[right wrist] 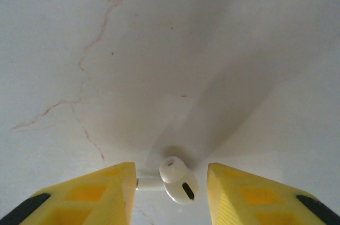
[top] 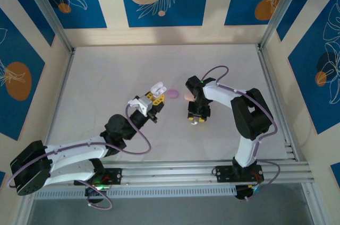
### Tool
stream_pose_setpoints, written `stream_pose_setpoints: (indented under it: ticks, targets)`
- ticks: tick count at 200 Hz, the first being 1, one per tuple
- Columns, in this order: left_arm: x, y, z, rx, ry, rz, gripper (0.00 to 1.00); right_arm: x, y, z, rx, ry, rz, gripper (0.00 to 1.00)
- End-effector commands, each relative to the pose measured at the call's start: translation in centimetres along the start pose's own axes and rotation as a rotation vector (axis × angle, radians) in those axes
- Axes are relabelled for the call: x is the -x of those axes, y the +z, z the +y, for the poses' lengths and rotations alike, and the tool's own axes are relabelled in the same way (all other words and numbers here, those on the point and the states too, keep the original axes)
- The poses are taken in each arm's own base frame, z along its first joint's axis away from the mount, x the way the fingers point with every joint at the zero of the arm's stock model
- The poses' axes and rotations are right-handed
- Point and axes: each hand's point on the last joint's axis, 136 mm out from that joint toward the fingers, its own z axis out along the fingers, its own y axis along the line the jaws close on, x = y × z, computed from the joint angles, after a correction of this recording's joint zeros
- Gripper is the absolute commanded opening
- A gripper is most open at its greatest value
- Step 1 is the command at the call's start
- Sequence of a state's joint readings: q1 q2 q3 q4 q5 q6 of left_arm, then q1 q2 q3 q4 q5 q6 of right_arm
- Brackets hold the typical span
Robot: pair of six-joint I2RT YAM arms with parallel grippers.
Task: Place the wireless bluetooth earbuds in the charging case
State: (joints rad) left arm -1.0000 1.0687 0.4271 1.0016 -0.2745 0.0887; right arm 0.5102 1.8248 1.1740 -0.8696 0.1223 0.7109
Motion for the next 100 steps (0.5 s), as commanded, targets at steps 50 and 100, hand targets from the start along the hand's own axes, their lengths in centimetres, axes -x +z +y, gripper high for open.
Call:
stream_pose_setpoints:
  ticks: [50, 100]
  targets:
    - [1.2, 0.1, 0.0, 0.004, -0.003, -0.033, 0.10, -0.2, 0.4, 2.0, 0.054, -0.075, 0.026, 0.38]
    - [1.2, 0.1, 0.0, 0.002, -0.003, -0.031, 0.10, -0.3, 0.6, 3.0, 0.048, -0.166, 0.035, 0.37]
